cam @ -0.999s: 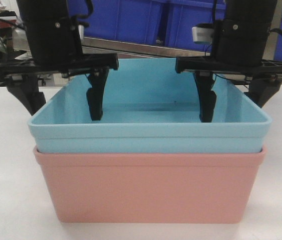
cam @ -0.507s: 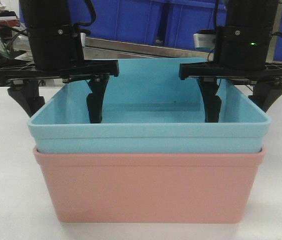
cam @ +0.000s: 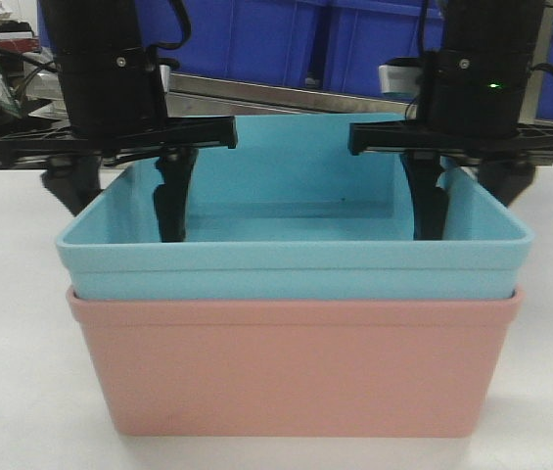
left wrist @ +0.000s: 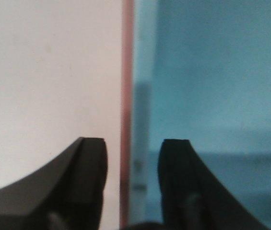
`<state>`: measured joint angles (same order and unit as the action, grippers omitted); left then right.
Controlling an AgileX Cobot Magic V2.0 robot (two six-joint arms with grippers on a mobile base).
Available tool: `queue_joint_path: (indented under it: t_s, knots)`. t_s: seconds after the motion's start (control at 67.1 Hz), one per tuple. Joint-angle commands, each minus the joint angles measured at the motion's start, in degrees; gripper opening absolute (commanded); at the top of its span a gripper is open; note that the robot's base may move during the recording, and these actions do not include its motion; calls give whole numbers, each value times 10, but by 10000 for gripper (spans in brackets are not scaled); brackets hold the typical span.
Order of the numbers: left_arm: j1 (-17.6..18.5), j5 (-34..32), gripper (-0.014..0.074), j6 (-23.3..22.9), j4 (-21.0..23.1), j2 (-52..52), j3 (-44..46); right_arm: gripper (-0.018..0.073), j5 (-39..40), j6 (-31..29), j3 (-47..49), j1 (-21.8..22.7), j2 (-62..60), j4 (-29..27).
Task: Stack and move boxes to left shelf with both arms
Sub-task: 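Close both grippers on the stacked bins' walls, then lift the stacked bins with both grippers toward the robot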
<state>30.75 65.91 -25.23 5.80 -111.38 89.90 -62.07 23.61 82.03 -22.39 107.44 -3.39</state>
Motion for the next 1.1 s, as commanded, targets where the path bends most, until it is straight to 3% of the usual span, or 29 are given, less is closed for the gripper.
queue_joint_path:
  t_s: [0.0, 0.089, 0.641, 0.79, 0.895, 1.014, 1.088]
  knots:
    - [0, 1, 1, -7, 10, 29, 19, 34, -1, -1, 14, 1, -29, 10]
    - [0, 0, -8, -7, 10, 29, 19, 68, -1, -1, 14, 1, -29, 10]
    - [0, 0, -12, -7, 13, 29, 20, 68, -18, -1, 15, 1, -29, 10]
    - [2, 59, -12, -12, 35, 29, 33, 66, -69, 28, 27, 1, -35, 11]
    - [12, 82, -12, -58, 16, 39, 34, 66, -78, 43, 27, 1, -54, 13]
    - [38, 110, -12, -66, -21, 63, 34, 66, -80, 44, 27, 0, -86, 14]
    - [50, 110, -12, -79, -22, 81, 32, 66, -93, 46, 27, -4, -101, 14]
